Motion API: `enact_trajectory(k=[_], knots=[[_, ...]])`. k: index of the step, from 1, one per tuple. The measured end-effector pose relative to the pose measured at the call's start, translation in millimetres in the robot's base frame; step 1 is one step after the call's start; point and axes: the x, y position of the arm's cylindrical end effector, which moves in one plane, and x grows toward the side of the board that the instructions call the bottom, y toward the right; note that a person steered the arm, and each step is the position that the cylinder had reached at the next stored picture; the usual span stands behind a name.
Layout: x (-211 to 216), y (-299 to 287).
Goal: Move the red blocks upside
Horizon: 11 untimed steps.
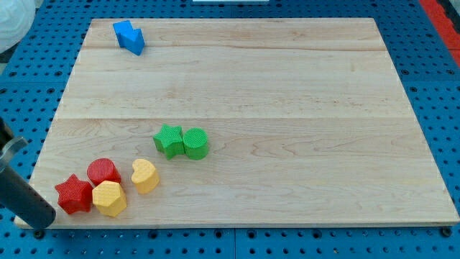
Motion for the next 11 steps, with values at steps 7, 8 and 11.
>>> enact_trajectory(k=[7,8,11], knots=[[-41.7,120.9],[-39.4,113.5],[-35.3,92.7]])
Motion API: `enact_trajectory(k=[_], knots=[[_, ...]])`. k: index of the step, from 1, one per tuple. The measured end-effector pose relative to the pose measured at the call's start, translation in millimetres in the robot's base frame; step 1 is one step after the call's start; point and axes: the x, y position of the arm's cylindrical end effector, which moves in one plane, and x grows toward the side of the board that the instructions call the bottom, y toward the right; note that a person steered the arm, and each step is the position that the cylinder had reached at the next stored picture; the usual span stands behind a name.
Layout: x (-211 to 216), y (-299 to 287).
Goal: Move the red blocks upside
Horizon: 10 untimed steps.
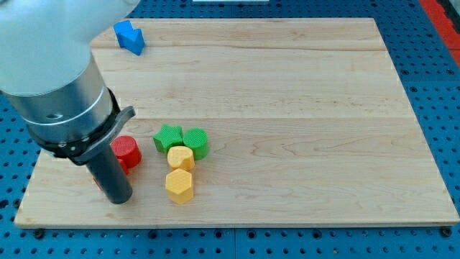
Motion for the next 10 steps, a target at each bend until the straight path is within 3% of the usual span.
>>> enact_trajectory(k=[5,7,10], knots=[[-1.1,-17.1],[-65.2,-7.9],[-99.8,-5.9]])
